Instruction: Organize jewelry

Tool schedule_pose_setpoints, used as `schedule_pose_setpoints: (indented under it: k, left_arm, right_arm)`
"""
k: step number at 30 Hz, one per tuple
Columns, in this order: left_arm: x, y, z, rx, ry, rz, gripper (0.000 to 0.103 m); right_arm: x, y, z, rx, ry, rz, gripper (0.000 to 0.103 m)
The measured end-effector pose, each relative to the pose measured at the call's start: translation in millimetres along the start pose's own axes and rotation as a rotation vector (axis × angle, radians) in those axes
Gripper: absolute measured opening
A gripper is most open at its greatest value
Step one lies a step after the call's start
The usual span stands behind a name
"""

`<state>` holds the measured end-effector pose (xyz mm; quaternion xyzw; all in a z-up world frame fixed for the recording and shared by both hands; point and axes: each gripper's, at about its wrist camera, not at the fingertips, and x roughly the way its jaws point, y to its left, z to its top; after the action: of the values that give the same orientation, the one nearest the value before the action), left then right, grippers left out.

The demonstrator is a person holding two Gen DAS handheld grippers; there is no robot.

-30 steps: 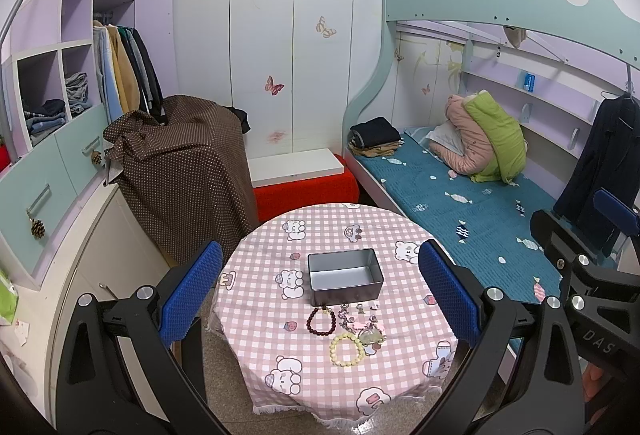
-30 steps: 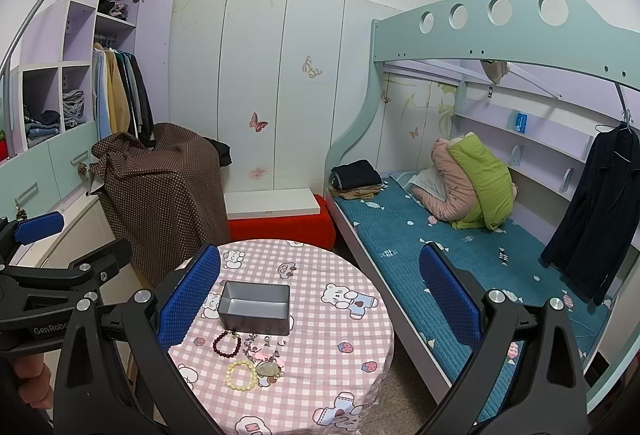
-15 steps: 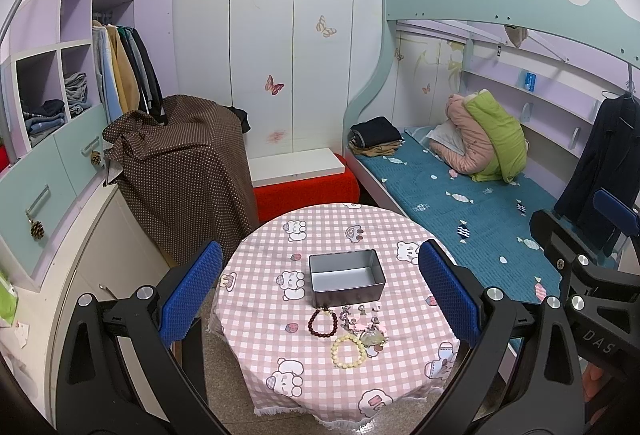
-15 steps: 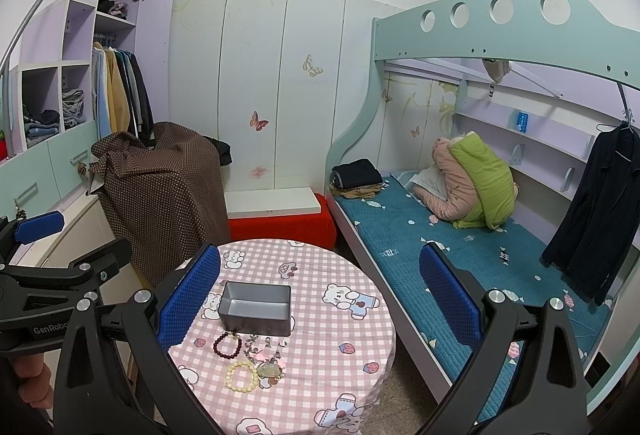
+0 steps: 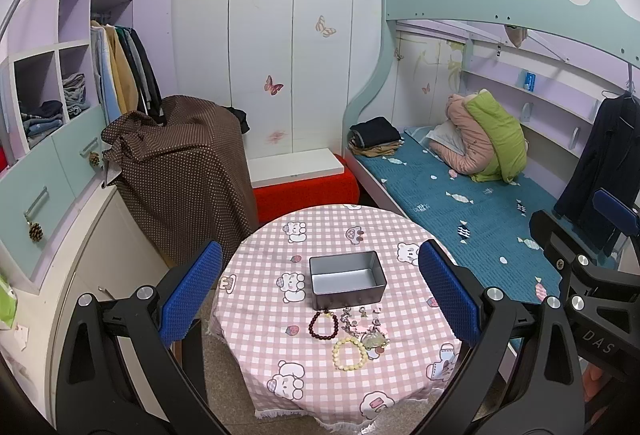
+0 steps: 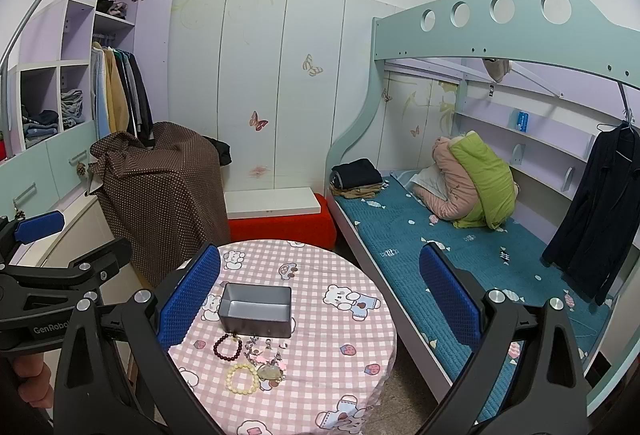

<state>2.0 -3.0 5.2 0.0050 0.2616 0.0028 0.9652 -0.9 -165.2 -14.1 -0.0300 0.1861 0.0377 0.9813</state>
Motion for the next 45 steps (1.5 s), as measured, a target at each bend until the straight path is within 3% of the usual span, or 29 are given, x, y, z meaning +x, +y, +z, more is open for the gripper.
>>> schedule_pose_setpoints:
  k: [15, 23, 36, 45]
  left_arm:
    - [0, 1, 0, 0.0, 0.011, -0.007, 0.098]
    - [16, 11, -8, -0.004, 0.059, -0.011, 0.098]
    - [61, 39, -31, -0.005, 0.187, -0.042, 0.098]
    - [111, 68, -71, 0.004, 0.37, -0.088, 0.098]
  right_arm:
    - [13, 6, -5, 0.003, 0.021, -0.003, 0.096]
    - [22, 13, -13, 0.007, 0.067, -0.005, 0.096]
    - [52, 26, -36, 0.029, 0.2, -0.015, 0.096]
    - [88, 26, -72, 0.104, 0.356, 0.003, 0.095]
